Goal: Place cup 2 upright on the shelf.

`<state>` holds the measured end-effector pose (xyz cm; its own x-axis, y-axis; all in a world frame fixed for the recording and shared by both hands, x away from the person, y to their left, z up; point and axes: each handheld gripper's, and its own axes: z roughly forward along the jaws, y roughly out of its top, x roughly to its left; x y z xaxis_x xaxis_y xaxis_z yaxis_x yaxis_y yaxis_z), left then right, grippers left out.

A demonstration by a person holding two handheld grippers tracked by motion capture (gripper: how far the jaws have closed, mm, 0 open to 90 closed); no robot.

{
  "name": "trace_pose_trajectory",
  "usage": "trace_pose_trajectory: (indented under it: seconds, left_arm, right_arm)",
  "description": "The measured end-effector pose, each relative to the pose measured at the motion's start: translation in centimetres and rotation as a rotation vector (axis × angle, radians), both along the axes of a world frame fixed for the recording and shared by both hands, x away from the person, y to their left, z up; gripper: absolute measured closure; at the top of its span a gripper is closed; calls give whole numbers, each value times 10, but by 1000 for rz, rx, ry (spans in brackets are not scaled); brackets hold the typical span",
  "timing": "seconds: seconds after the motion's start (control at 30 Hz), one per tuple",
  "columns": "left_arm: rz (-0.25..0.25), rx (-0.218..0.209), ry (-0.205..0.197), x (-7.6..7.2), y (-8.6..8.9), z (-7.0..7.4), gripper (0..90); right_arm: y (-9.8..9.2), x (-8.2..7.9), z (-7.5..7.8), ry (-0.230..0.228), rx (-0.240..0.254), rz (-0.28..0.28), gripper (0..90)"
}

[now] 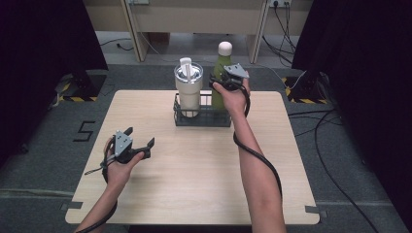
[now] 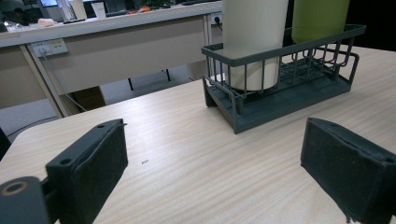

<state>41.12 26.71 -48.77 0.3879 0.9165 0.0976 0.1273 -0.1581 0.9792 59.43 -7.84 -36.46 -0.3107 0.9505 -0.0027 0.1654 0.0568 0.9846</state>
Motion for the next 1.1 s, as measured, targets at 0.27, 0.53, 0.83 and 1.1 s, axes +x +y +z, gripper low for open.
trace_pose_trajectory:
  seconds: [0.27, 0.53, 0.83, 1.1]
  left_arm:
    - [-2, 2, 0, 0, 0, 0, 66]
    - [-3, 4, 2, 0, -1, -1, 66]
    - [-2, 3, 0, 0, 0, 0, 66]
    - [-3, 1, -1, 0, 0, 0, 66]
  right_arm:
    - [0, 2, -7, 18, -2, -3, 222]
    - [0, 3, -13, 24, -21, -11, 222]
    - [2, 4, -16, 32, -25, -7, 222]
    - [2, 6, -23, 50, -33, -11, 222]
